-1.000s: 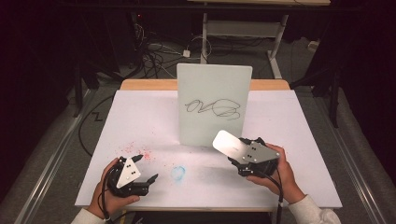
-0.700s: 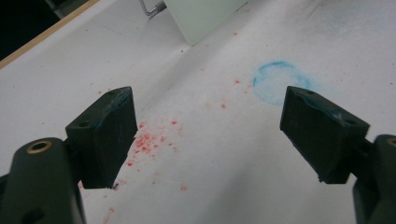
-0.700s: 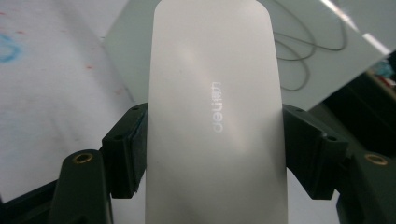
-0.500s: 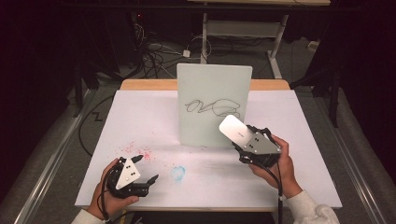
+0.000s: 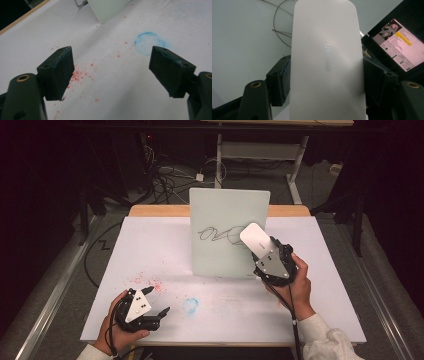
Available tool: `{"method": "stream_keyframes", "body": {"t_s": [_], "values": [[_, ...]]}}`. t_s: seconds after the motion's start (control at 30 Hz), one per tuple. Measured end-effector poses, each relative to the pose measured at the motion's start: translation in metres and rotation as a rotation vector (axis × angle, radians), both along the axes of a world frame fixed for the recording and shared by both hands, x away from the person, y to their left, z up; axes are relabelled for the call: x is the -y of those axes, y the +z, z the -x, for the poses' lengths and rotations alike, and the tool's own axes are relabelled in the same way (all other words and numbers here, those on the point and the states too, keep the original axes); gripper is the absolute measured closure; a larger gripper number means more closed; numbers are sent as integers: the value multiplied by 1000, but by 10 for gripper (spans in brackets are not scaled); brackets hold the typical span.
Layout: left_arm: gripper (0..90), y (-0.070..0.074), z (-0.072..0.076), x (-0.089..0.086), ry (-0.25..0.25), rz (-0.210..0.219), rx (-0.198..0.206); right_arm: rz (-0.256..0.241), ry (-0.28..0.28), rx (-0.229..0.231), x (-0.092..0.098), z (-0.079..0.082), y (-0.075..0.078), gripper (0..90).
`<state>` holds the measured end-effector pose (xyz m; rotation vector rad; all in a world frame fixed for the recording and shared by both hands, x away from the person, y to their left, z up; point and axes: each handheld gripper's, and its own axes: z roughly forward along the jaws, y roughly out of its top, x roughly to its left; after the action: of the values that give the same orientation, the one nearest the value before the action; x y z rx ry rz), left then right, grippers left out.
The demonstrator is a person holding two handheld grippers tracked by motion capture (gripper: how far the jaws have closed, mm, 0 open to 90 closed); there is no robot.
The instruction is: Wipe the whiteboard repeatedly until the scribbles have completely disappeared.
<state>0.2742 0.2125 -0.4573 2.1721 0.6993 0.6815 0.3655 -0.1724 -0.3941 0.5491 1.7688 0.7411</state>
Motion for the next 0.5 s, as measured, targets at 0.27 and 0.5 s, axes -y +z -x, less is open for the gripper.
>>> {"method": "stream_keyframes", "body": {"t_s": [0.27, 0.5], "values": [[192, 0, 0, 0, 4, -7, 3, -21, 3, -27, -9, -11, -18, 312], [192, 0, 0, 1, 6, -22, 7, 12, 25, -22, -19, -8, -38, 311]]}}
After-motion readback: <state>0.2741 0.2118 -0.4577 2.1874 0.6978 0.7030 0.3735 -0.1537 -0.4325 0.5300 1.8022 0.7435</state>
